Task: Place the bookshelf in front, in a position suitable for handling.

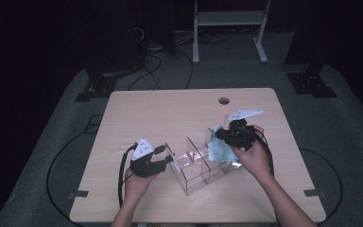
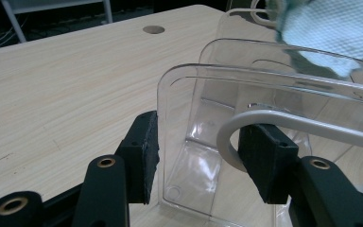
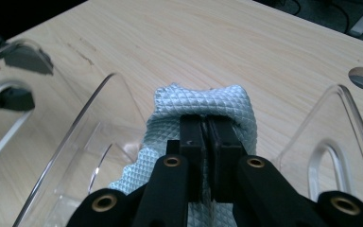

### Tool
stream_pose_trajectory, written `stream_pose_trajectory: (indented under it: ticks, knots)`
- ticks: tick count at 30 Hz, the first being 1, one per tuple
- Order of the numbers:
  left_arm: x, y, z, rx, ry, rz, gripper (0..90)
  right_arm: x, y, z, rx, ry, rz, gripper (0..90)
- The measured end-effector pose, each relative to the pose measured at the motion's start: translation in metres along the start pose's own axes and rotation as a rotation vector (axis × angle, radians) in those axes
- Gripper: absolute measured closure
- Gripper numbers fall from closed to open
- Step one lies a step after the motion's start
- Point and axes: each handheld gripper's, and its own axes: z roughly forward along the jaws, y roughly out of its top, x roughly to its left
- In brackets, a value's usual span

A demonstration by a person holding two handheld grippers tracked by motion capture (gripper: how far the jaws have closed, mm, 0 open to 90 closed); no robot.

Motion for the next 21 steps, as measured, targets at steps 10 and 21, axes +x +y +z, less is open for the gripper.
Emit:
stream_pose_trajectory:
  ticks: [10,21]
  knots:
    - [0.001,0.0,0.0,-0.003,0.002,-0.016,48.9,0.001,0.002,0.003,0.004,-0.004,-0.004,85.6]
    - [0.0,-0.001,0.0,-0.003,-0.006,-0.013,59.6,0.014,-0.03,-0.032,-0.023,0.023,-0.039,85.6]
